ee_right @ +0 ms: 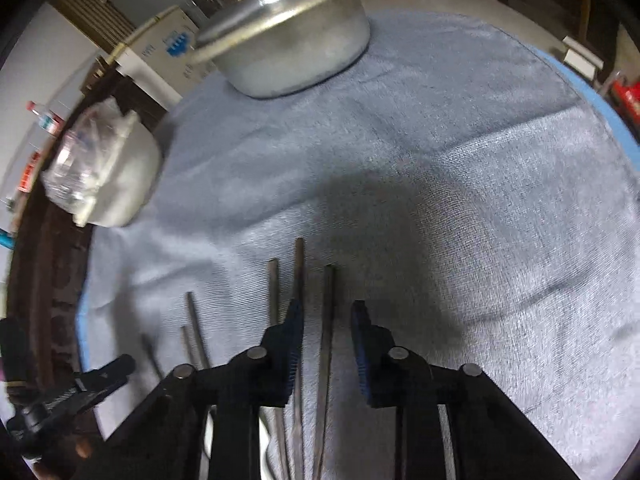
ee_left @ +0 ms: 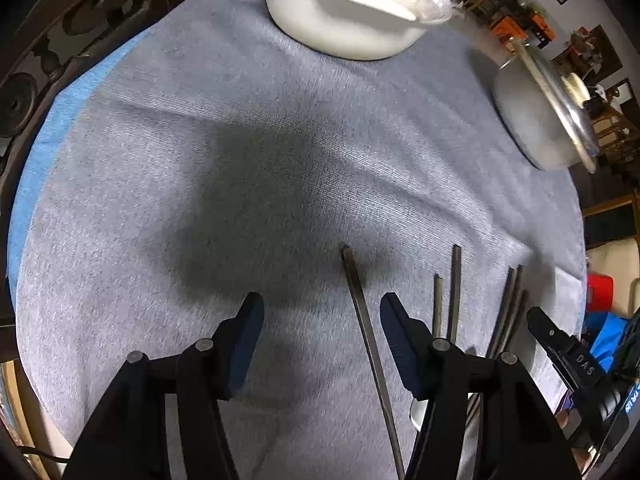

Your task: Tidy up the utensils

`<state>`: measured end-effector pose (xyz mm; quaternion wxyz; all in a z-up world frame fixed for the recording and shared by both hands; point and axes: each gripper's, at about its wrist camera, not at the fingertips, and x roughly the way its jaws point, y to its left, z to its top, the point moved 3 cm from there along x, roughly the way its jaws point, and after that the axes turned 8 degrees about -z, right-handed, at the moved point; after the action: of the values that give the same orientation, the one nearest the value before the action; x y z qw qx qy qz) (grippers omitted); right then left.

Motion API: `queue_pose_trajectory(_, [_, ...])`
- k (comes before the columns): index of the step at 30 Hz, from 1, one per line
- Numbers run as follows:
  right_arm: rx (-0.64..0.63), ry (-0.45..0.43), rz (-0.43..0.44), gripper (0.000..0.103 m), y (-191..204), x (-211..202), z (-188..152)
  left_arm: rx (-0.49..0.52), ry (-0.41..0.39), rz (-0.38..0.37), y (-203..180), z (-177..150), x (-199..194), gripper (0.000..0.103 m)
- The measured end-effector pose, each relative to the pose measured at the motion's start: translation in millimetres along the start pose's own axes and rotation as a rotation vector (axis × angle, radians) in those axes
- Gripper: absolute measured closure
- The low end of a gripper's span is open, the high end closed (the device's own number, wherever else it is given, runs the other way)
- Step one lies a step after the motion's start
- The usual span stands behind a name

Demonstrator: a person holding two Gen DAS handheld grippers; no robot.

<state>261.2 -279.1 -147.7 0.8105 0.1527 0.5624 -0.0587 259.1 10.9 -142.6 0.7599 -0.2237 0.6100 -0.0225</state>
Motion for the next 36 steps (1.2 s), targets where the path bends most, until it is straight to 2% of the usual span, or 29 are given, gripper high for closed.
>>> queue_pose_trajectory(3, [-0.021,-0.002,-0.069,0.083,1.7,7.0,0.4,-0.007,0.016,0.013,0.3,6.0,9.6,0.043])
queue_pose_trajectory(11, [-0.086,-0.013,-0.143,0.084,15.8,17.4,9.7,0.032,-0.004,0.042,-14.9,18.1,19.2,0.044])
queue_pose_trajectory(13, [-0.115,-0.015,-0.16,0.086,20.0,19.8,12.1,0.052,-0.016,0.063,-19.5,19.3,20.2,0.055])
queue_pose_trajectory(14, [-0.121,-0.017,-0.169,0.092,20.1,21.1,13.7,0.061,-0.018,0.066,-22.7,19.7,21.0,0.059])
queue_pose_trajectory(15, [-0.124,-0.02,-0.172,0.095,20.1,21.3,13.8,0.079,-0.018,0.064,-26.2,20.0,22.0,0.071])
queue_pose_trajectory(16, [-0.126,-0.024,-0.162,0.095,18.9,22.3,15.4,0.088,-0.017,0.062,-29.8,21.2,25.0,0.085])
queue_pose_trajectory(17, [-0.127,-0.026,-0.156,0.096,19.0,22.4,16.0,0.099,-0.009,0.052,-32.0,21.6,27.0,0.092])
queue_pose_trajectory(18, [-0.126,-0.028,-0.151,0.096,21.8,20.4,13.6,0.104,-0.008,0.04,-34.3,22.4,29.0,0.094])
queue_pose_trajectory(23, [-0.091,-0.066,-0.094,0.096,6.9,10.1,7.4,0.137,-0.043,0.03,-36.7,18.1,25.4,0.097])
queue_pose_trajectory(27, [-0.053,-0.135,-0.026,0.096,-8.2,-13.8,2.5,0.179,-0.107,0.016,-41.4,3.4,-0.1,0.097])
queue_pose_trajectory(32, [-0.022,-0.253,0.063,0.096,-23.1,-61.1,-9.6,0.237,-0.224,-0.026,-53.5,-21.0,-55.6,0.097])
queue_pose_trajectory(36, [-0.004,-0.361,0.113,0.096,-31.3,-110.9,-36.0,0.285,-0.328,-0.065,-52.7,-46.6,-107.4,0.097])
